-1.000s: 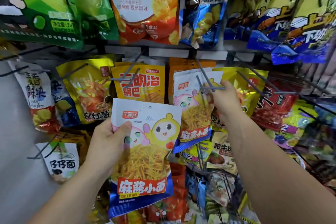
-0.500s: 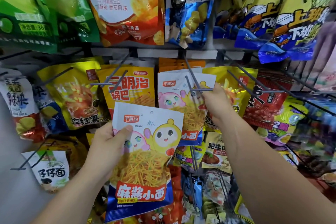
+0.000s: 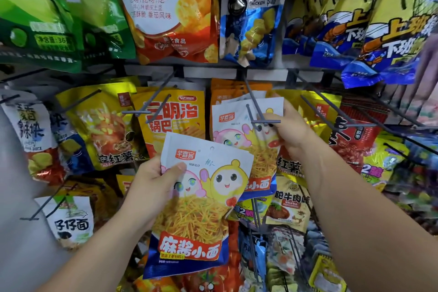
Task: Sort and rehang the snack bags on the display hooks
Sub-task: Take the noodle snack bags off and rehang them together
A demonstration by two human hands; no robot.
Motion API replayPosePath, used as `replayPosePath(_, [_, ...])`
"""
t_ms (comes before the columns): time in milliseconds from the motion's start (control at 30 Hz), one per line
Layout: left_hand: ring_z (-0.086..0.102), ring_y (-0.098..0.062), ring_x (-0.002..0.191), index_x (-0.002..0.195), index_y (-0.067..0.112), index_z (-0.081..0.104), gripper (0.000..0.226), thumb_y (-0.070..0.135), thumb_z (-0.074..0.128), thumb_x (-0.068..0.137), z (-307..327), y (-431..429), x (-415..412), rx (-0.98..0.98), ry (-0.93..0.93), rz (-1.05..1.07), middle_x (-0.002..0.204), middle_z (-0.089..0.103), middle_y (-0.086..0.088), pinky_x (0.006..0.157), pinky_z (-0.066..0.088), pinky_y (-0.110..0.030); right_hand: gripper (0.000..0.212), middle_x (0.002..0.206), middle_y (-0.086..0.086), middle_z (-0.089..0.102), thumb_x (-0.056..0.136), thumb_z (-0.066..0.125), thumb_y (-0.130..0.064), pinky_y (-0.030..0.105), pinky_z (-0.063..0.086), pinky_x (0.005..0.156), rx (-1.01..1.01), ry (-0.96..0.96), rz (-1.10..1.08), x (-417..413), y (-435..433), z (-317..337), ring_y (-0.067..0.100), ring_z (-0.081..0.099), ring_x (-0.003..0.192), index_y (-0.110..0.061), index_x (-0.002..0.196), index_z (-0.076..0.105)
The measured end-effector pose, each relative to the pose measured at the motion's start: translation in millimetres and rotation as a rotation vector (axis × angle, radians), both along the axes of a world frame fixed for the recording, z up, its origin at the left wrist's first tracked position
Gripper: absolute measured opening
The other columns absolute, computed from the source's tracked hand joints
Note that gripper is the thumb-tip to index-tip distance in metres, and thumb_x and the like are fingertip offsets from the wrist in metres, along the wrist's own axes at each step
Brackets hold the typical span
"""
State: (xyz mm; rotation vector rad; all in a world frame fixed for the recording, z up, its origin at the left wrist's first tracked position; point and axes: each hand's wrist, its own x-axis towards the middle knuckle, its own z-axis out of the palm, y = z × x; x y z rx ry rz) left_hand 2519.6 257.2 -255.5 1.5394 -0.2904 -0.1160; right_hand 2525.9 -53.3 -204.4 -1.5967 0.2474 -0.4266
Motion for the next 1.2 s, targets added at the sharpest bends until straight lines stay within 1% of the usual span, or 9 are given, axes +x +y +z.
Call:
replayPosePath(133, [0.072, -0.045, 0.104, 0.110, 0.021, 0.076, 0.023, 0.028, 0.066, 0.090, -4.0, 2.3, 0.1, -0.057, 0.049, -0.025, 0.110, 0.078, -0.012, 0.087, 0.051, -0.075, 0.044, 0.094, 0.009, 0.079, 0.084, 0.076, -0.002, 0.034, 0.061, 0.059, 0.037, -0.011, -0.044, -8.2, 2.1, 6.6, 0.026, 0.078, 0.075, -0.009, 0.125, 0.062])
replayPosePath(233, [0.073, -0.040, 0.104, 0.114, 0.016, 0.074, 0.018, 0.017, 0.064, 0.099, -3.7, 1.2, 2.4, -0.087, 0.065, -0.011, 0.113, 0.078, -0.011, 0.090, 0.053, -0.071, 0.019, 0.091, 0.019, 0.078, 0.083, 0.075, -0.001, 0.042, 0.061, 0.062, -0.090, -0.004, -0.082, -14.5, 5.3, 2.7, 0.032, 0.073, 0.076, -0.010, 0.101, 0.075])
replayPosePath(367, [0.074, -0.038, 0.104, 0.115, 0.009, 0.071, 0.020, 0.006, 0.055, 0.102, -0.5, -6.9, 2.4, -0.108, 0.071, -0.021, 0.111, 0.078, -0.012, 0.094, 0.054, -0.066, 0.002, 0.076, 0.010, 0.072, 0.078, 0.075, -0.017, 0.043, 0.053, 0.067, -0.198, -0.028, -0.086, -22.8, 12.2, -2.8, 0.022, 0.063, 0.070, -0.019, 0.078, 0.073])
replayPosePath(500, [0.072, -0.040, 0.107, 0.115, 0.013, 0.073, 0.018, 0.011, 0.061, 0.100, 2.7, -15.1, 2.7, -0.103, 0.063, -0.042, 0.112, 0.078, -0.012, 0.097, 0.051, -0.068, 0.005, 0.093, 0.016, 0.078, 0.089, 0.073, -0.018, 0.056, 0.058, 0.085, -0.191, -0.021, -0.086, -29.8, 17.1, -3.4, 0.028, 0.072, 0.083, -0.014, 0.089, 0.076])
replayPosePath(600, [0.067, -0.050, 0.111, 0.111, 0.020, 0.077, 0.024, 0.025, 0.069, 0.089, 5.4, -17.5, 0.1, -0.112, 0.043, -0.067, 0.112, 0.077, -0.017, 0.095, 0.048, -0.075, 0.025, 0.096, 0.020, 0.076, 0.085, 0.070, -0.030, 0.063, 0.056, 0.083, -0.250, -0.025, -0.085, -36.2, 21.3, -3.4, 0.028, 0.070, 0.080, -0.006, 0.092, 0.074])
replayPosePath(733, [0.072, -0.037, 0.108, 0.113, 0.019, 0.075, 0.019, 0.014, 0.062, 0.100, 5.3, -16.5, -3.1, -0.099, 0.000, -0.080, 0.112, 0.078, -0.008, 0.096, 0.054, -0.065, 0.014, 0.097, -0.003, 0.080, 0.099, 0.063, -0.023, 0.038, 0.060, 0.084, -0.253, -0.090, -0.052, -54.6, 31.9, 0.9, 0.018, 0.076, 0.092, -0.017, 0.106, 0.074])
replayPosePath(867, [0.074, -0.021, 0.107, 0.118, 0.017, 0.069, 0.024, 0.007, 0.054, 0.102, 7.6, -23.8, -10.8, -0.111, -0.018, -0.092, 0.112, 0.079, 0.002, 0.084, 0.061, -0.036, 0.020, 0.076, -0.018, 0.075, 0.104, 0.057, -0.014, 0.013, 0.049, 0.059, -0.283, -0.147, -0.029, -80.4, 42.4, 4.4, -0.004, 0.068, 0.066, -0.025, 0.093, 0.069])
replayPosePath(1033, [0.073, -0.024, 0.110, 0.120, 0.016, 0.067, 0.024, 0.006, 0.054, 0.102, 9.1, -39.0, -21.9, -0.159, 0.045, -0.106, 0.115, 0.078, -0.003, 0.092, 0.058, -0.045, 0.019, 0.102, -0.011, 0.079, 0.103, 0.058, -0.016, 0.030, 0.060, 0.078, -0.249, -0.136, -0.028, -106.9, 51.1, 3.0, 0.007, 0.074, 0.093, -0.027, 0.112, 0.071])
replayPosePath(1200, [0.073, -0.026, 0.109, 0.118, 0.015, 0.067, 0.022, 0.006, 0.054, 0.102, 9.6, -51.4, -37.1, -0.192, 0.091, -0.124, 0.114, 0.078, -0.005, 0.092, 0.057, -0.045, 0.023, 0.110, -0.004, 0.079, 0.105, 0.056, -0.014, 0.031, 0.062, 0.078, -0.115, -0.108, 0.019, -128.0, 57.4, 3.0, 0.014, 0.076, 0.100, -0.016, 0.123, 0.071])
